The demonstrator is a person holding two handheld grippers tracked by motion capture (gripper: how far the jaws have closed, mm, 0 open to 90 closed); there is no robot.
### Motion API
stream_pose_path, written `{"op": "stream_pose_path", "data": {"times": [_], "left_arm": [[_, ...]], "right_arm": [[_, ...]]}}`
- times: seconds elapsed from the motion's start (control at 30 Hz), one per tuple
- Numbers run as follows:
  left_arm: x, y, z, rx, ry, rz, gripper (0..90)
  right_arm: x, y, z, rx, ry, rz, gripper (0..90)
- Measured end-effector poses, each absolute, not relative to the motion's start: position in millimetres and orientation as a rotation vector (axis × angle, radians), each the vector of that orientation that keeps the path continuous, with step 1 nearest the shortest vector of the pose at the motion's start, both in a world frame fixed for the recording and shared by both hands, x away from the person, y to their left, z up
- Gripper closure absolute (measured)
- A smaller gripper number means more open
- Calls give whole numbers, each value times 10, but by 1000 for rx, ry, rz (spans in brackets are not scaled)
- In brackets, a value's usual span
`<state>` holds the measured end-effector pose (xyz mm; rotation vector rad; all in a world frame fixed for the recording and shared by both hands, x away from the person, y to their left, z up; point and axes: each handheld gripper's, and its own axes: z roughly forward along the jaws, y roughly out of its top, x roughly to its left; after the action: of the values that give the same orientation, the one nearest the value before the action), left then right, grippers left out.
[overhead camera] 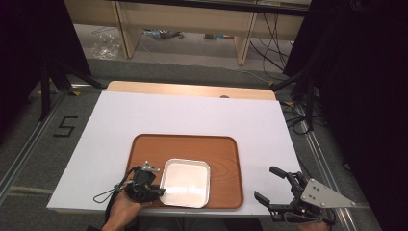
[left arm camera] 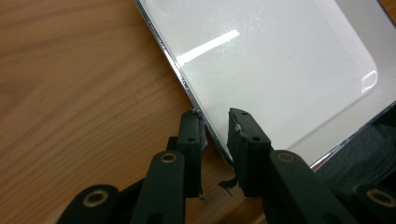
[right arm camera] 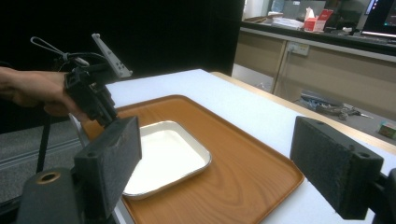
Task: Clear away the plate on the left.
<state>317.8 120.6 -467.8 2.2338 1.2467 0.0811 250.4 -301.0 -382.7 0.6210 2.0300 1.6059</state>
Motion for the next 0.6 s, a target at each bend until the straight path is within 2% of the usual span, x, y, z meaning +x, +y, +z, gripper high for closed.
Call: {"op": "stream_pose_path", "data": {"times": [0.6], "left_arm": [[3084,1187,-4654,2250,1230,74,707]], "right_arm": [[2508,-3009,-3828,620,2032,1602,173]]}}
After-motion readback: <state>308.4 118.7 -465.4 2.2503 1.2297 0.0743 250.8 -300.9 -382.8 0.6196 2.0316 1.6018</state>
